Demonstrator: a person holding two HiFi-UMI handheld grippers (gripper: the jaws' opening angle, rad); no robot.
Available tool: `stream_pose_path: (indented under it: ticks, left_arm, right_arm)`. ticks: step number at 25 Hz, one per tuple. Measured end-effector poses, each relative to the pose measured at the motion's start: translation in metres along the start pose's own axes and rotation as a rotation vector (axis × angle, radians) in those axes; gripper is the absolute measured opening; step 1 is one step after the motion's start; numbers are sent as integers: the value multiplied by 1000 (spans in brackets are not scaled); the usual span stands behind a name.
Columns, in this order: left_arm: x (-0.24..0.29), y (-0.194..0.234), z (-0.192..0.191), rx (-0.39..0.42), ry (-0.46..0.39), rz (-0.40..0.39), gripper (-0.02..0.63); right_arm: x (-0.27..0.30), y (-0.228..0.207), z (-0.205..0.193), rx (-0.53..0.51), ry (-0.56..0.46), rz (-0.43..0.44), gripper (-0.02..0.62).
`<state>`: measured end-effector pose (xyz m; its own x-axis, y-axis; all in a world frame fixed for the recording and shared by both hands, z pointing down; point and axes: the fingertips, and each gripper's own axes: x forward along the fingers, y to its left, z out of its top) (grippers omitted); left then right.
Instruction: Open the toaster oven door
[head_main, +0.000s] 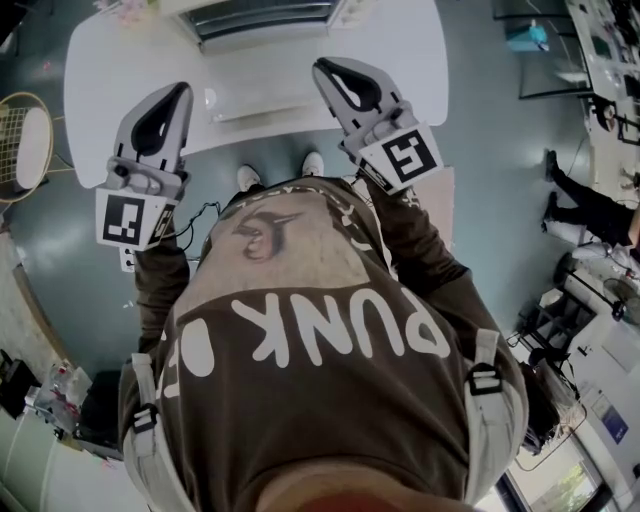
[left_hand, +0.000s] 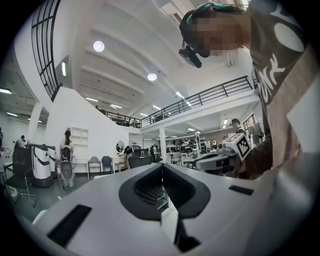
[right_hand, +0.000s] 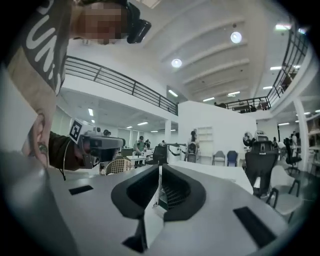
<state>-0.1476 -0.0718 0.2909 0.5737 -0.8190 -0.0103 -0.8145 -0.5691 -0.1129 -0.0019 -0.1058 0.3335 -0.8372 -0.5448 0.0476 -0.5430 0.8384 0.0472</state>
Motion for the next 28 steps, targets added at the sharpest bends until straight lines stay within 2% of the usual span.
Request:
stream_pose_path:
  ticks: [3,9,28]
  left_arm:
    - [1,-1,2,2,1,2,5]
    - [2,-5,8,9,-4,4,5]
    - [4,-9,11,18,-14,3,5]
  right_arm:
    - [2,8,28,-48,-65,15,34]
    - [4,22,50,-120,-90,60,44]
    - [9,21,45,-147,-68,52,12]
